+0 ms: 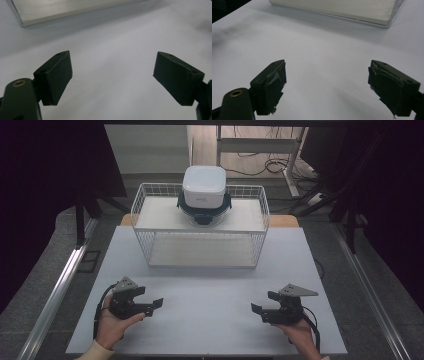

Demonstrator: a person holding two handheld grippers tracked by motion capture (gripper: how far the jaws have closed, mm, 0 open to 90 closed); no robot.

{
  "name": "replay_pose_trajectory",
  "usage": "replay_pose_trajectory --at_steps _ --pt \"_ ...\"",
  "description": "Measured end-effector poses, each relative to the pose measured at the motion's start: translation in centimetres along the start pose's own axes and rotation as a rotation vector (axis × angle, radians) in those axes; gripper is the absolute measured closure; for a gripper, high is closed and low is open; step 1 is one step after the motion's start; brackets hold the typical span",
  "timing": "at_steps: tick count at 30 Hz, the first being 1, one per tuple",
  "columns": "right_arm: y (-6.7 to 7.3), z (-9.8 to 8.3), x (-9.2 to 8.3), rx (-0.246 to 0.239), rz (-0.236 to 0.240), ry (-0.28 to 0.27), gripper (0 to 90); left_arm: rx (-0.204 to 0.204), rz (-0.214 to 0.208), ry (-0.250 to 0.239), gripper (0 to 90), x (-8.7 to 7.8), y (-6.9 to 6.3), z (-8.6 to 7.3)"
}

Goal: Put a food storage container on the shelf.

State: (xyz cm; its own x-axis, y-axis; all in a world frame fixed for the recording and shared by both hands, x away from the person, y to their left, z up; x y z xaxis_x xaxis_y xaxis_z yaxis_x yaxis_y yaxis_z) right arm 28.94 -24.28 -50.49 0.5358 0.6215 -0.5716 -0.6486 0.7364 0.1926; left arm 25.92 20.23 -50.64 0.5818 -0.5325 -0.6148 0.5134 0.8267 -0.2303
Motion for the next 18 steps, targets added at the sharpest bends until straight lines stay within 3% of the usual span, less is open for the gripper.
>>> replay_pose_trajectory --at_steps 4,10,16,18 --pt "0.24 0.06 -0.14 -0.019 -0.008 -0.006 15.3 0.007 0.001 -0.009 15.4 -0.13 0.02 0.05" --pt "0.70 0.30 -0.50 -0.071 0.027 -0.046 14.4 0.011 0.017 -0.026 15.4 -0.17 0.12 0.22" --pt "0.53 0.41 -0.30 -0.051 0.019 -0.033 13.7 0.020 0.021 -0.023 15.6 0.08 -0.28 0.24" --pt "0.57 0.56 -0.33 -0.054 0.042 -0.048 12.9 0.023 0.029 -0.019 15.5 0.05 -0.25 0.12"
Point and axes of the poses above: each handheld gripper's, and its own axes: x roughly forward along the jaws, z roughly out of its top, y roughly to its left, the point moved 2 cm from there along x, roughly forward along the jaws
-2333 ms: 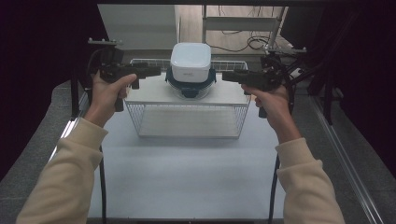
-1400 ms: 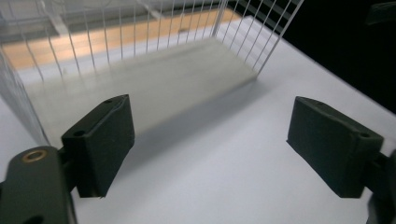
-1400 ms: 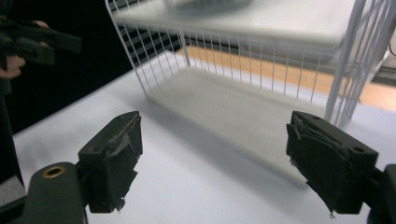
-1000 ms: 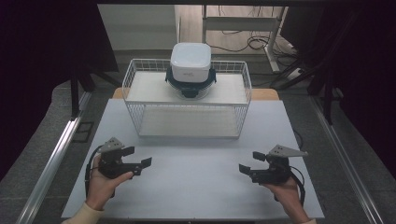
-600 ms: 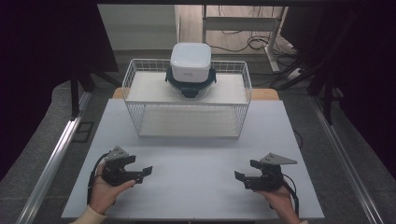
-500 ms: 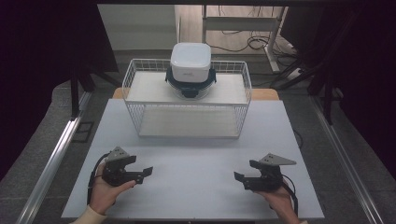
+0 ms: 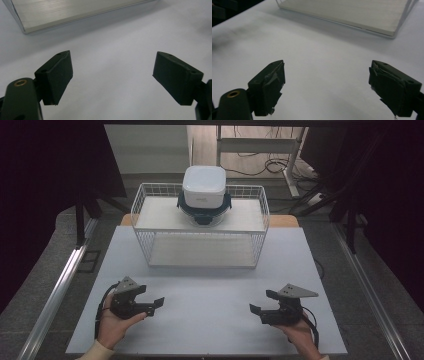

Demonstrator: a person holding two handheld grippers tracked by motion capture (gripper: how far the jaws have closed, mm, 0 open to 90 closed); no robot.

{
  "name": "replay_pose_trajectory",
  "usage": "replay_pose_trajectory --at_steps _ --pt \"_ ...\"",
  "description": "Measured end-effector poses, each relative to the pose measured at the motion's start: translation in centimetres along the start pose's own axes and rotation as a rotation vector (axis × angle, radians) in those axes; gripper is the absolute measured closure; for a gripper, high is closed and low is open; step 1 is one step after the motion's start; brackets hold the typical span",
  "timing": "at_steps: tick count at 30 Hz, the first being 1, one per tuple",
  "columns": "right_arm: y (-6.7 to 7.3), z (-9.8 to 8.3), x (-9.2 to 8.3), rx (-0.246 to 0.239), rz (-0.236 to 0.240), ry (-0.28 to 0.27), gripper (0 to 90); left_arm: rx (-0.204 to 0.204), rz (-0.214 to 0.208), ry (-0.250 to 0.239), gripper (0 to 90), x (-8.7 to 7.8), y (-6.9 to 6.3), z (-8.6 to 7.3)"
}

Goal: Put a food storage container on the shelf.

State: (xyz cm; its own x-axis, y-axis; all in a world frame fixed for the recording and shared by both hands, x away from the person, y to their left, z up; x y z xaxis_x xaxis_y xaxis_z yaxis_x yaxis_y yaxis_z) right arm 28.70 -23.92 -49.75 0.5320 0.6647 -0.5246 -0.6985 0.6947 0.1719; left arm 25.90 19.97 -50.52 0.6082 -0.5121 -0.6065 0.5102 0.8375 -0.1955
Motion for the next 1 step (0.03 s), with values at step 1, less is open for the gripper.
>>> replay_pose_trajectory --at_steps 1 --pt "0.07 0.09 -0.06 -0.001 0.010 -0.008 12.6 -0.007 0.004 -0.001 15.5 -0.01 0.00 -0.02"
Point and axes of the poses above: each handheld gripper's, and its own axes: x roughly forward along the jaws, z roughly out of its top, y roughly to its left, the point moved 2 cm from there along x, roughly forward along the jaws
